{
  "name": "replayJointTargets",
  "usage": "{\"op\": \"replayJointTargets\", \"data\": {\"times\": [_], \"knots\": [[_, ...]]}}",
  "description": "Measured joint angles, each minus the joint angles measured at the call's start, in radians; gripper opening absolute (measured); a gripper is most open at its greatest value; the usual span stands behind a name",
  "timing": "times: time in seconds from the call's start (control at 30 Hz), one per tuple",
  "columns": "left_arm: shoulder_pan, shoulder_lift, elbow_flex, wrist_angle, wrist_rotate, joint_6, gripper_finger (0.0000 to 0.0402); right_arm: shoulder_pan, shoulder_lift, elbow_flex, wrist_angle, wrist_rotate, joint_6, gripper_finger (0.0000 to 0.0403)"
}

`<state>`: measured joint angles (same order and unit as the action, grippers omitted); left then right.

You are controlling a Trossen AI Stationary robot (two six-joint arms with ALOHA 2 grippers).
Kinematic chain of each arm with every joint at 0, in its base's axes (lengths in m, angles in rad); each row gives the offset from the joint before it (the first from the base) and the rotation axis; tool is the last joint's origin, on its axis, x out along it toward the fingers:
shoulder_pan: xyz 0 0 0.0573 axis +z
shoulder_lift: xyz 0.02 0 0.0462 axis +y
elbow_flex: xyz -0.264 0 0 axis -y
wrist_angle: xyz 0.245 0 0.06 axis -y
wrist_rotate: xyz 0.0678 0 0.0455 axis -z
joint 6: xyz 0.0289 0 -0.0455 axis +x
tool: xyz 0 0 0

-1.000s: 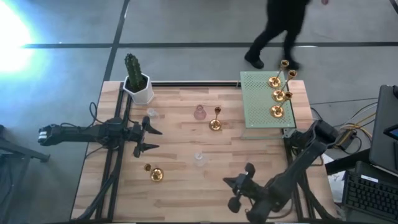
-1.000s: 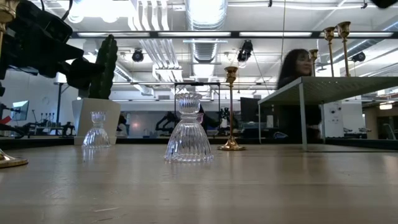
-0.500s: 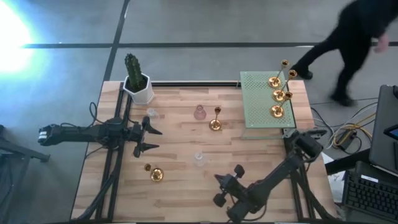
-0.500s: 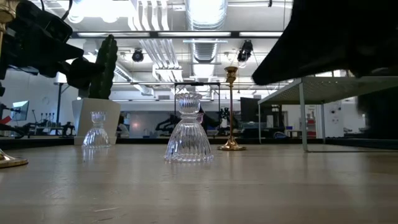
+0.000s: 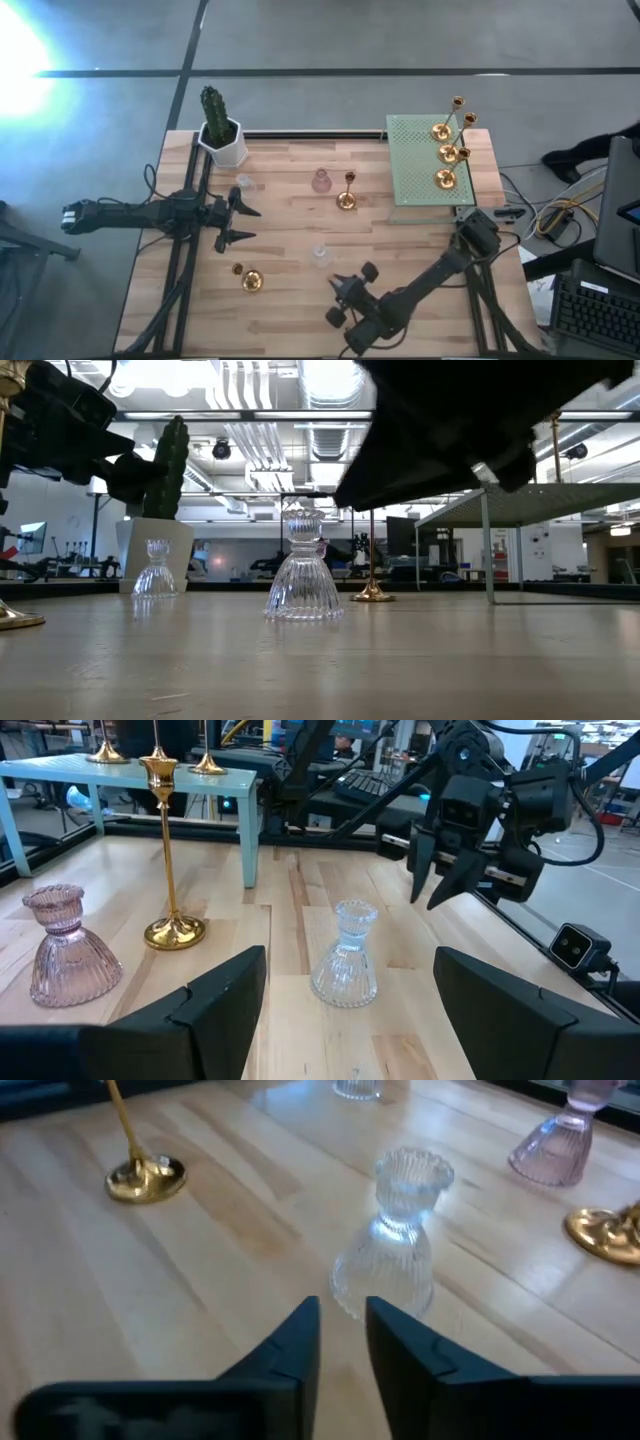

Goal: Pick & Place candle stick holders
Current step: Put the bottom transparent glass candle holder on the shelf

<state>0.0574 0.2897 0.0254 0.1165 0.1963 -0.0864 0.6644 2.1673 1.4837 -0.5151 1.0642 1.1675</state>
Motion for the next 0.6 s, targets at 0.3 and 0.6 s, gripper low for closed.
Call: {"op": "replayJointTargets", "data": {"times": [0.3,0.6], "knots": [[0.0,0.0,0.0,0.002,0.0,0.0,0.0294,-0.063,0.005,-0.003,0.036,-0.006,0.024,0.0193],[0.0,0.0,0.0,0.003,0.0,0.0,0.0294,-0.132,0.02,-0.006,0.057,-0.126,0.053,0.0281]]}}
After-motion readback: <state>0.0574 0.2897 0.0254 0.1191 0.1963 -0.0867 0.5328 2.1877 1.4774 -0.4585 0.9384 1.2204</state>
